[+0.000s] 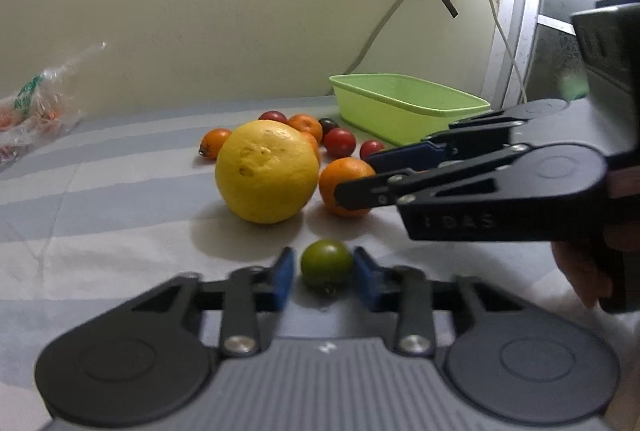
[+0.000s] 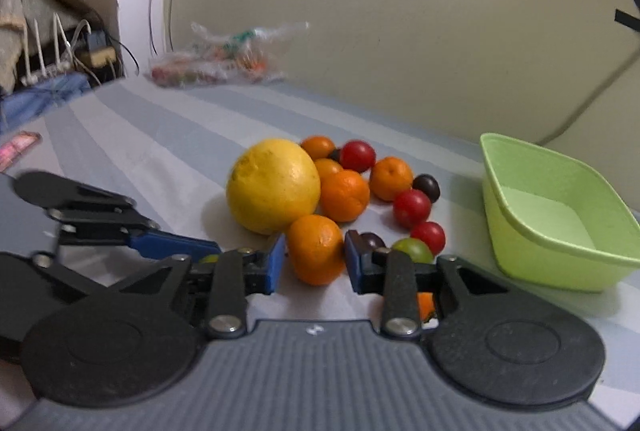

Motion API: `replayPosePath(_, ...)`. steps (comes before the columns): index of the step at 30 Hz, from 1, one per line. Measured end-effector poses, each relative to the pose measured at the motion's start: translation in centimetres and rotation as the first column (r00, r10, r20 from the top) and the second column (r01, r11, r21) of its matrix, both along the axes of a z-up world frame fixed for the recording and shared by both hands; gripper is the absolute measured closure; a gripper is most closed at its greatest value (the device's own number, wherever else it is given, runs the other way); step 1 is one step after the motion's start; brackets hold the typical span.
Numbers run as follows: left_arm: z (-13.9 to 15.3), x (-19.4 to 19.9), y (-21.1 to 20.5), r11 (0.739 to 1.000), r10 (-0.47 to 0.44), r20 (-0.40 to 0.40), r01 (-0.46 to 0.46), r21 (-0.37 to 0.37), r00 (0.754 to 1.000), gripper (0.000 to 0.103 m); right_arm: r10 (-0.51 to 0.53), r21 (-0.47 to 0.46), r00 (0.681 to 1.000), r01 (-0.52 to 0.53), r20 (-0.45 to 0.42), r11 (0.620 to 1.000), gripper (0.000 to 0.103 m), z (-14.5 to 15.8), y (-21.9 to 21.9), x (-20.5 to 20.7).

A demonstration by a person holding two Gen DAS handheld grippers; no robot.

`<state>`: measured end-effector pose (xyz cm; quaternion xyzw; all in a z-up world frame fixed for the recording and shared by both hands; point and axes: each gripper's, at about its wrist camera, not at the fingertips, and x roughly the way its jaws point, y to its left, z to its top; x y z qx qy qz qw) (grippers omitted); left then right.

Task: Organize fruits
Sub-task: 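Carry both fruits over the green bowl and open both tools to drop them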

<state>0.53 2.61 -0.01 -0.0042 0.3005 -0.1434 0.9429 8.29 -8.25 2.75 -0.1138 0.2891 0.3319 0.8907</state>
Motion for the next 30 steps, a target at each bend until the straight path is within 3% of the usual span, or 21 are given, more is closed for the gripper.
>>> replayPosePath(3, 0.1, -0.4, 0.3, 1.000, -0.003, -0.006, 0.002, -0.031, 1.000, 0.076, 0.001, 0.022, 1.000, -0.001, 0.002, 1.000, 0.070, -0.1, -2.0, -0.6)
replayPosePath(6, 1.4, -0.2, 0.2, 0.995, -0.041, 0.020, 0.043, -0.086, 0.999, 0.076, -0.016, 0.114, 1.000, 0.016, -0.001, 0.993, 0.070, 0.7, -6.8, -1.9)
replayPosePath(9, 3.2, 1.3, -0.9, 0.987, -0.093, 0.054, 0.099, -0.124, 0.994, 0.076, -0.107, 0.179, 0.994, 0.099, 0.036, 0.979, 0.070, 2.1, -10.0, -1.7)
replayPosePath(13, 5.7, 6.9, -4.2, 0.969, -0.170, 0.045, 0.175, -0.175, 0.984, 0.076, -0.275, 0.220, 0.958, 0.251, 0.082, 0.942, 0.070, 3.2, -14.4, 0.6)
replayPosePath(17, 6.7, 13.7, -6.9, 0.951, -0.189, -0.026, 0.176, -0.255, 0.982, 0.076, -0.383, 0.226, 0.919, 0.355, 0.092, 0.907, 0.070, 2.5, -17.1, 3.8)
replayPosePath(23, 5.2, 20.7, -10.7, 0.951, -0.174, -0.154, 0.126, -0.281, 0.973, 0.075, -0.420, 0.224, 0.907, 0.401, 0.043, 0.888, 0.070, -0.1, -17.8, 6.8)
replayPosePath(26, 4.0, 21.8, -11.5, 0.958, -0.158, -0.203, 0.099, -0.271, 0.966, 0.074, -0.419, 0.233, 0.908, 0.400, 0.033, 0.886, 0.066, -0.9, -17.6, 7.7)
replayPosePath(28, 3.5, 21.9, -11.7, 0.962, -0.155, -0.212, 0.099, -0.255, 0.965, 0.070, -0.420, 0.254, 0.907, 0.401, 0.022, 0.880, 0.044, -1.0, -17.5, 8.0)
replayPosePath(30, 4.1, 21.5, -11.5, 0.964, -0.152, -0.206, 0.099, -0.247, 0.967, 0.068, -0.436, 0.280, 0.900, 0.412, 0.025, 0.867, 0.042, -1.1, -17.6, 7.9)
